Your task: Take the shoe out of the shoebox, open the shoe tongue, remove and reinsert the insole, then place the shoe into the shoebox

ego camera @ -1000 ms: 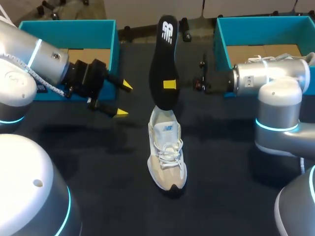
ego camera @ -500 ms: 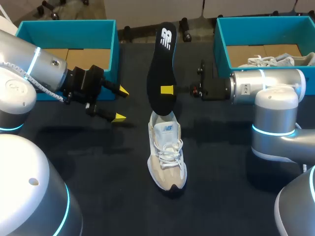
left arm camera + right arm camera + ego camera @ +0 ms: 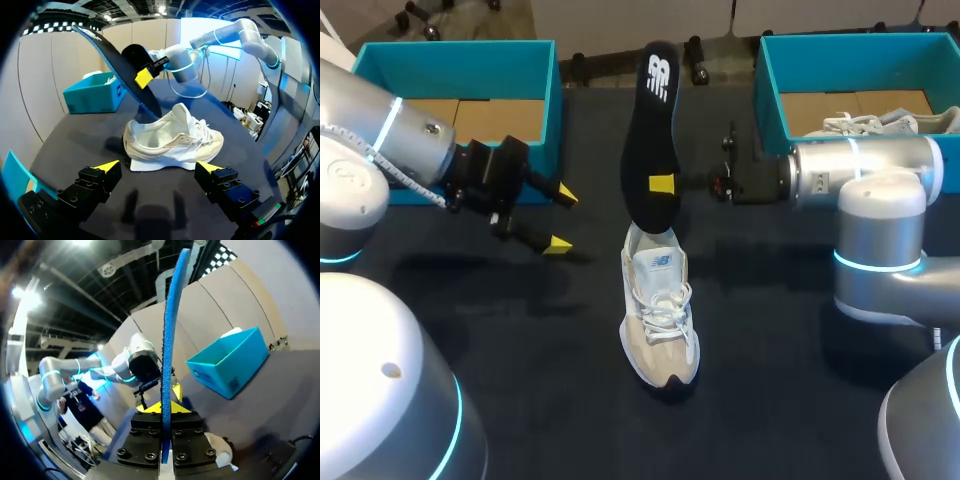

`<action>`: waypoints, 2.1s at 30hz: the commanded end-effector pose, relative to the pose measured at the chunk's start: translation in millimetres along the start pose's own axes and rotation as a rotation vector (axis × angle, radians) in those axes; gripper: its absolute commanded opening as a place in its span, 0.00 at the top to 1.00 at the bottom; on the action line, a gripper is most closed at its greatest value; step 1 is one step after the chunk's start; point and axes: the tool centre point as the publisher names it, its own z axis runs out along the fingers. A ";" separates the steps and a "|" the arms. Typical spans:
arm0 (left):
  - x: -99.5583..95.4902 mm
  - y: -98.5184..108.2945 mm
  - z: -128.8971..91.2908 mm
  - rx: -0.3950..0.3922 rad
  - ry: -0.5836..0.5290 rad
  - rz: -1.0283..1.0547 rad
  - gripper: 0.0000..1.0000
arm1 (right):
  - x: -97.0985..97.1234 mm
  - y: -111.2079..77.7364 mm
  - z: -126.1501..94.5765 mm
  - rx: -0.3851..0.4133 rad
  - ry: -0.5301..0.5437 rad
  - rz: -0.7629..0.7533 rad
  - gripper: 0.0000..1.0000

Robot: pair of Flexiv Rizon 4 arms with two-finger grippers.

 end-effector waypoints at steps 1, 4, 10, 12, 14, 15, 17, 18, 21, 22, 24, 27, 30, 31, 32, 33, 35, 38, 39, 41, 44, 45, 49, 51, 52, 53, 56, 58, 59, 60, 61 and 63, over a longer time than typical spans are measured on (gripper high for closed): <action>-4.0 2.5 8.4 -0.017 0.006 -0.013 0.00 | -10.2 3.1 1.0 0.044 0.002 -0.028 1.00; -2.9 5.4 13.8 -0.019 -0.003 -0.041 0.00 | -13.5 -0.2 0.9 0.064 -0.004 -0.075 1.00; -1.8 12.0 22.8 -0.024 -0.026 -0.082 0.00 | -18.8 -11.1 1.4 0.082 0.009 -0.127 1.00; -1.2 13.8 26.3 -0.034 -0.032 -0.083 0.00 | -20.0 -14.8 1.7 0.086 0.021 -0.151 1.00; -1.6 15.2 29.9 -0.033 -0.037 -0.085 0.00 | -21.0 -18.6 2.0 0.085 0.028 -0.162 1.00; -1.9 16.4 32.4 -0.036 -0.036 -0.083 0.00 | -21.3 -20.7 2.4 0.089 0.033 -0.171 1.00; -2.6 17.0 34.5 -0.037 -0.039 -0.074 0.00 | -23.3 -24.6 2.3 0.093 0.038 -0.186 1.00; -3.2 17.1 35.6 -0.040 -0.041 -0.072 0.00 | -22.8 -25.5 2.5 0.090 0.037 -0.188 1.00; -5.2 17.4 38.7 -0.048 -0.049 -0.067 0.00 | -22.6 -29.4 2.7 0.086 0.044 -0.206 1.00; -6.0 17.5 39.7 -0.048 -0.051 -0.069 0.00 | -22.8 -31.0 3.3 0.087 0.049 -0.220 1.00; -7.5 17.9 42.0 -0.047 -0.056 -0.073 0.00 | -23.4 -34.0 5.1 0.088 0.050 -0.221 1.00; -9.2 17.6 44.5 -0.042 -0.066 -0.080 0.00 | -24.9 -37.6 9.3 0.081 0.063 -0.226 1.00; -10.0 16.5 45.5 -0.039 -0.070 -0.080 0.00 | -25.9 -40.9 14.2 0.086 0.087 -0.236 1.00; -10.1 16.1 45.8 -0.039 -0.070 -0.080 0.00 | -26.5 -42.6 15.4 0.090 0.098 -0.236 1.00; -10.1 15.7 46.2 -0.038 -0.070 -0.080 0.00 | -26.9 -44.1 16.0 0.092 0.100 -0.236 1.00; -9.9 15.4 46.6 -0.038 -0.070 -0.079 0.00 | -27.2 -45.3 16.4 0.096 0.103 -0.239 1.00; -9.4 14.7 47.4 -0.037 -0.069 -0.076 0.00 | -27.1 -47.4 16.2 0.099 0.106 -0.242 1.00; -7.8 14.1 49.2 -0.041 -0.059 -0.078 0.00 | -26.9 -51.5 15.1 0.103 0.110 -0.245 1.00; -7.2 14.0 49.7 -0.044 -0.057 -0.076 0.00 | -27.1 -53.2 14.4 0.102 0.111 -0.245 1.00; -7.0 14.0 49.8 -0.045 -0.057 -0.075 0.00 | -27.1 -55.0 14.1 0.105 0.111 -0.241 1.00; -9.2 13.4 50.7 -0.054 -0.068 -0.071 0.00 | -25.4 -60.1 14.5 0.112 0.108 -0.231 1.00; -9.8 13.1 50.8 -0.054 -0.069 -0.071 0.00 | -25.1 -61.3 14.2 0.115 0.106 -0.229 1.00; -11.2 11.0 52.0 -0.052 -0.072 -0.069 0.00 | -23.4 -69.1 11.9 0.111 0.104 -0.211 1.00; -11.2 11.0 52.0 -0.052 -0.072 -0.069 0.00 | -22.8 -73.5 11.7 0.108 0.105 -0.202 1.00; -11.2 11.0 52.0 -0.052 -0.072 -0.069 0.00 | -22.9 -75.8 11.7 0.108 0.104 -0.195 1.00; -11.2 11.0 52.0 -0.052 -0.072 -0.069 0.00 | -22.9 -78.5 12.0 0.108 0.104 -0.192 1.00; -11.2 11.0 52.0 -0.052 -0.072 -0.069 0.00 | -23.5 -85.8 12.5 0.113 0.103 -0.174 1.00; -11.2 11.0 52.0 -0.052 -0.072 -0.069 0.00 | -23.8 -90.4 12.8 0.111 0.106 -0.161 1.00; -11.2 11.0 52.0 -0.052 -0.072 -0.069 0.00 | -24.0 -93.0 13.1 0.112 0.108 -0.152 1.00; -11.2 11.0 52.0 -0.052 -0.072 -0.069 0.00 | -24.1 -95.2 13.5 0.115 0.108 -0.147 1.00; -11.2 11.0 52.0 -0.052 -0.072 -0.069 0.00 | -24.2 -97.3 13.7 0.116 0.107 -0.140 1.00; -11.2 11.0 52.0 -0.052 -0.072 -0.069 0.00 | -24.8 -101.1 13.4 0.118 0.108 -0.128 1.00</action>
